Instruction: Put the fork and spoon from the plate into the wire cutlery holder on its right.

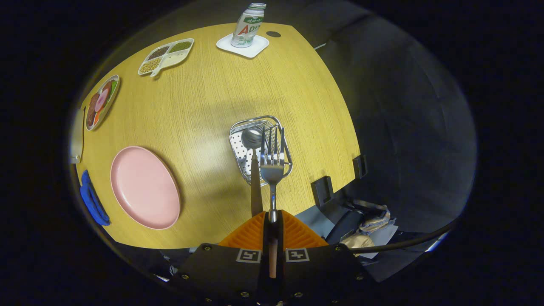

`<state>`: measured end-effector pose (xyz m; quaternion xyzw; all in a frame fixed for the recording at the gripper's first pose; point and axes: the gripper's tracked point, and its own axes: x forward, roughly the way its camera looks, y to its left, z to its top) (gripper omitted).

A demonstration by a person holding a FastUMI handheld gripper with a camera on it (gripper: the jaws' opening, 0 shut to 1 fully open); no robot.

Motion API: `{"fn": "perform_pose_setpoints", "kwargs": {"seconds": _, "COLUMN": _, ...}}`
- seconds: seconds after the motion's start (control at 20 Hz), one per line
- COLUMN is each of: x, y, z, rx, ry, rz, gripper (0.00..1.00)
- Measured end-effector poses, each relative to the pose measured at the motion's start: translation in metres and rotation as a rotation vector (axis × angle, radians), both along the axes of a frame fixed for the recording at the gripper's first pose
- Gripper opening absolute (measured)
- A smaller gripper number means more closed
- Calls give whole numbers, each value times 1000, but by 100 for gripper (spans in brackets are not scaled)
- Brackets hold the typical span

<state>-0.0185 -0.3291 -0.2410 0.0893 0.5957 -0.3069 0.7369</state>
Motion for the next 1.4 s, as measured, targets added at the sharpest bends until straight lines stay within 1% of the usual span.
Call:
{"fn": "perform_pose_setpoints", "kwargs": {"seconds": 0.2, "x": 3, "y": -9, "z": -5, "rx": 17, "ry": 37, "rz": 19, "gripper": 6}}
{"fn": "perform_pose_setpoints", "kwargs": {"seconds": 0.4, "x": -1, "y": -22, "z": -14, "rx": 56, "ry": 123, "rz": 31, "gripper": 6}}
{"fn": "perform_pose_setpoints", "kwargs": {"seconds": 0.5, "x": 3, "y": -25, "z": -18, "rx": 80, "ry": 141, "rz": 38, "gripper": 7}}
{"fn": "perform_pose_setpoints", "kwargs": {"seconds": 0.65, "x": 7, "y": -32, "z": -23, "rx": 88, "ry": 163, "rz": 72, "gripper": 7}}
{"fn": "perform_pose_setpoints", "kwargs": {"seconds": 0.9, "x": 9, "y": -36, "z": -26, "rx": 93, "ry": 213, "rz": 106, "gripper": 6}}
{"fn": "perform_pose_setpoints", "kwargs": {"seconds": 1.15, "x": 14, "y": -39, "z": -26, "rx": 80, "ry": 257, "rz": 168, "gripper": 7}}
{"fn": "perform_pose_setpoints", "kwargs": {"seconds": 1.2, "x": 16, "y": -39, "z": -25, "rx": 79, "ry": 262, "rz": 189, "gripper": 9}}
{"fn": "perform_pose_setpoints", "kwargs": {"seconds": 1.25, "x": 18, "y": -40, "z": -24, "rx": 71, "ry": 266, "rz": 201, "gripper": 10}}
{"fn": "perform_pose_setpoints", "kwargs": {"seconds": 1.4, "x": 23, "y": -38, "z": -20, "rx": 64, "ry": 240, "rz": 190, "gripper": 12}}
